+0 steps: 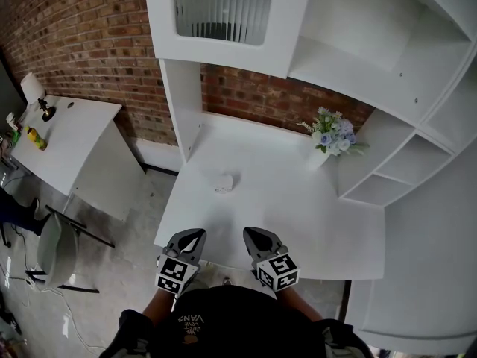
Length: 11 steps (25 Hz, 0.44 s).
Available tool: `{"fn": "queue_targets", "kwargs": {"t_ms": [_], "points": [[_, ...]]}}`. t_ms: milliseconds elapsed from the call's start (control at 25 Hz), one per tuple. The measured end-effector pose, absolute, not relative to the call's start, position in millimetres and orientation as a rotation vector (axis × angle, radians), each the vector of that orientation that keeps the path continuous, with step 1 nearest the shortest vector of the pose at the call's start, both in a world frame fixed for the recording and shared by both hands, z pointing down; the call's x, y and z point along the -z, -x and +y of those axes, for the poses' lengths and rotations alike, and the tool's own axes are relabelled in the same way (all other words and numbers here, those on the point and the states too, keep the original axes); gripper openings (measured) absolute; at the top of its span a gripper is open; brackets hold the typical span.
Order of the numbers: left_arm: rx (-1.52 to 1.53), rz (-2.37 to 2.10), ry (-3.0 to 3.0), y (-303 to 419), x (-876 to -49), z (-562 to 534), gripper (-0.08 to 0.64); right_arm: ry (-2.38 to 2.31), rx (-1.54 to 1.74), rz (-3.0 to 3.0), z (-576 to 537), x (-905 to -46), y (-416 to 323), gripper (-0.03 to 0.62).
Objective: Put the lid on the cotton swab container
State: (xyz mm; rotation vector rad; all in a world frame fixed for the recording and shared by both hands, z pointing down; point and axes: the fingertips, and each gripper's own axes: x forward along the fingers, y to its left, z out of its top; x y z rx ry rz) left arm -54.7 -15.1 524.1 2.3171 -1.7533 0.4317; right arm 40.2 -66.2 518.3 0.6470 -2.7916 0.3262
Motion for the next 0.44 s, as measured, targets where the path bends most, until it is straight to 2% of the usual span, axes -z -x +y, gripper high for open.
{"fn": "queue_targets", "kwargs": {"t_ms": [440], "points": [[-0.42, -1.762, -2.306, 57.7, -527.9, -14.9, 0.006, -0.645, -0.326, -2.782, -67.3, -523.6, -37.8, -0.002]]}}
